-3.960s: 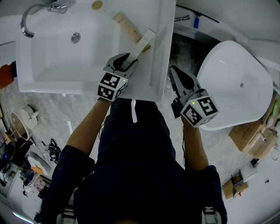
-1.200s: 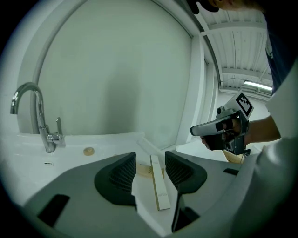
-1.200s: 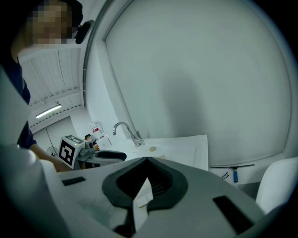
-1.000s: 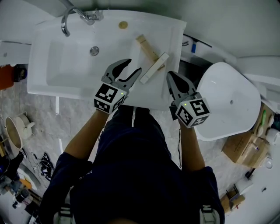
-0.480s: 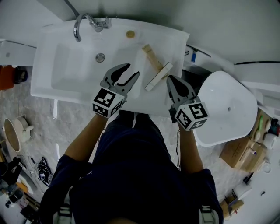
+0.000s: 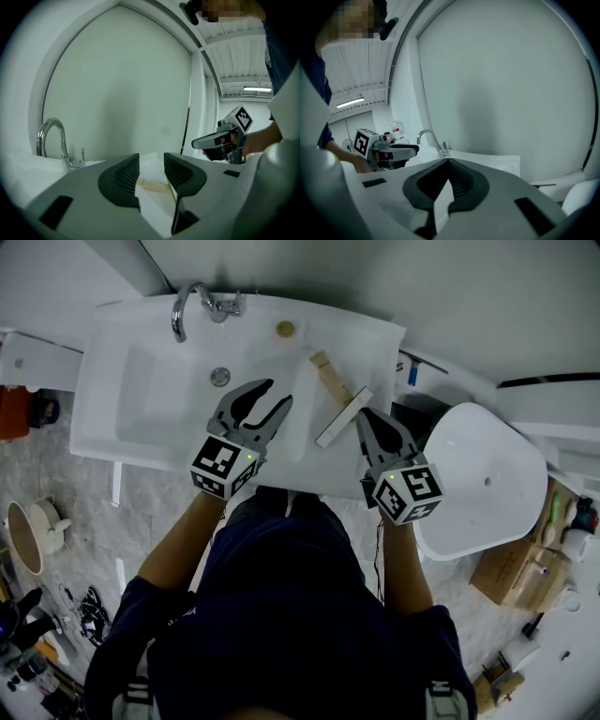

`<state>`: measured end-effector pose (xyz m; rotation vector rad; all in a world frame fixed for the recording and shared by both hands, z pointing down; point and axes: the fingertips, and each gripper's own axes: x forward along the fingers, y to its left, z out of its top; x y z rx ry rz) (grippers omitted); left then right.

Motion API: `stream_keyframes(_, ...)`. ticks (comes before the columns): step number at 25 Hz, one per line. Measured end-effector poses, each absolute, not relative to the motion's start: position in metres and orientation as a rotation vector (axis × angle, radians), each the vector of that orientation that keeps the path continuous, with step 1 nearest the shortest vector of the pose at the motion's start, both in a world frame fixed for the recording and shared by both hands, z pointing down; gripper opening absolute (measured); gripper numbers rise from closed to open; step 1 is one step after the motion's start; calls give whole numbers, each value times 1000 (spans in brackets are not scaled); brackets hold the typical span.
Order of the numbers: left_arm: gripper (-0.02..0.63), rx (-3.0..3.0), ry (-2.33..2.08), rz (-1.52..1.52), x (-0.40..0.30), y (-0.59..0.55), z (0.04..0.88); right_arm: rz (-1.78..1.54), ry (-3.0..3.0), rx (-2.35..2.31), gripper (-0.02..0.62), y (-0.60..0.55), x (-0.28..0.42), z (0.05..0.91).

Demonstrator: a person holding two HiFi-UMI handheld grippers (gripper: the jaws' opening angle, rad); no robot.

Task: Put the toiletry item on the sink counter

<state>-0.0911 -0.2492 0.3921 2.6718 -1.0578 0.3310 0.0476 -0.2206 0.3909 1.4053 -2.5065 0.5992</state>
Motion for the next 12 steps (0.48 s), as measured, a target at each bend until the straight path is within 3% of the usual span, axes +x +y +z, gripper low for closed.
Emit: stream_keyframes(12,142,2703,-1046,287,-94,-252,376,585,-2510,1428,5,-224,45,384)
